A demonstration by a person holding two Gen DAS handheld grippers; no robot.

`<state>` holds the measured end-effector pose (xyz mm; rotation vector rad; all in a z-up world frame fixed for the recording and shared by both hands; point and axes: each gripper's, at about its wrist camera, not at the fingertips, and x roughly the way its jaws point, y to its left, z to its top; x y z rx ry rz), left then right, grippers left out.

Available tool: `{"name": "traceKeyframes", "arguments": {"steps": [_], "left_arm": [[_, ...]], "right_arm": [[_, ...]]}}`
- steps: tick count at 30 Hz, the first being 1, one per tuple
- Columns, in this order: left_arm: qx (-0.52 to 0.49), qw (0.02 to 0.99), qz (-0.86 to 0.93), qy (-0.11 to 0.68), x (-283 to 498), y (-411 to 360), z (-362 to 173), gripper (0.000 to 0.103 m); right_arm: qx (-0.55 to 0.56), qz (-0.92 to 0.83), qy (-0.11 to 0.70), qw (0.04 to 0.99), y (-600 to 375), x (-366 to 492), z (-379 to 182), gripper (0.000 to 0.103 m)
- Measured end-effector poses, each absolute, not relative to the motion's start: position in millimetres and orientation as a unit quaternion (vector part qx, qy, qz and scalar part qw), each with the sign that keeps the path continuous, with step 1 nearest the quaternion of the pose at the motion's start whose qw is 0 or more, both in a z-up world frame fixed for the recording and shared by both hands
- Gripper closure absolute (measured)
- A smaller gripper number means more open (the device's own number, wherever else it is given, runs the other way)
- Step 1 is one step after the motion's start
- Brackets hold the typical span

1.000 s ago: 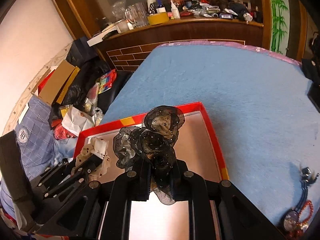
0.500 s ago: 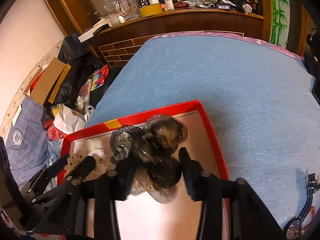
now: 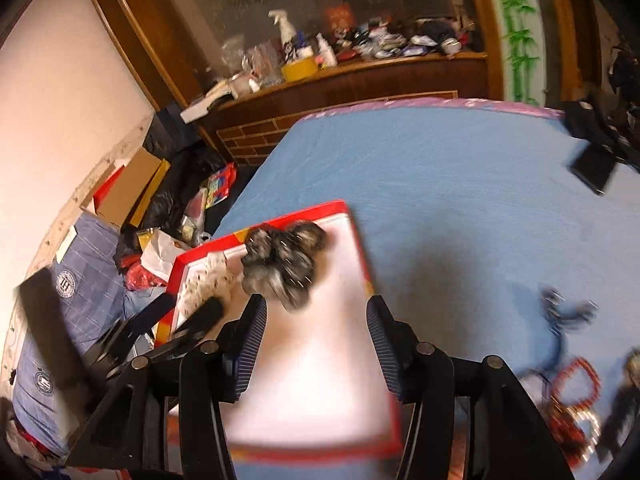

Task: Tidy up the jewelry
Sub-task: 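Carry both scrunchies over the white box and open both tools to drop them, then grasp red-and-white plaid scrunchie with left tool while right tool moves to leopard clip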

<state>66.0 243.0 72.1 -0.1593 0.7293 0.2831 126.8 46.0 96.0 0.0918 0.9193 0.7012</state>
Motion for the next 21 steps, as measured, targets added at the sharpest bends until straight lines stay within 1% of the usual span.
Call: {"name": "traceKeyframes", "arguments": {"steps": [6, 7, 8, 11, 14, 17, 20, 21], "left_arm": [[0.031, 0.905, 0.182, 0.384, 72, 218, 50, 0.022], [0.034, 0.902, 0.184, 0.388, 69, 218, 49, 0.022], [0.030, 0.903, 0.177, 0.391, 65, 219, 49, 0.022], [0.014, 0.901, 0.159, 0.403, 45, 221, 49, 0.022], [0.031, 0.902, 0.149, 0.405, 21, 214, 49, 0.022], [0.053, 0.913, 0.157, 0.373, -1, 200, 63, 0.022], [0.058, 0.933, 0.146, 0.323, -22, 175, 87, 0.021], [0.056, 0.939, 0.127, 0.314, -27, 164, 94, 0.018]], "right_arm": [[0.072, 0.299, 0.404, 0.861, -59, 99, 115, 0.045], [0.076, 0.292, 0.400, 0.865, -74, 96, 118, 0.042], [0.079, 0.279, 0.397, 0.871, -93, 93, 120, 0.041], [0.080, 0.253, 0.388, 0.883, -136, 81, 120, 0.041], [0.095, 0.240, 0.383, 0.887, -169, 68, 116, 0.041], [0.118, 0.231, 0.381, 0.887, -195, 54, 107, 0.041], [0.120, 0.210, 0.379, 0.893, -207, 41, 95, 0.041], [0.118, 0.202, 0.379, 0.895, -210, 37, 92, 0.041]]}}
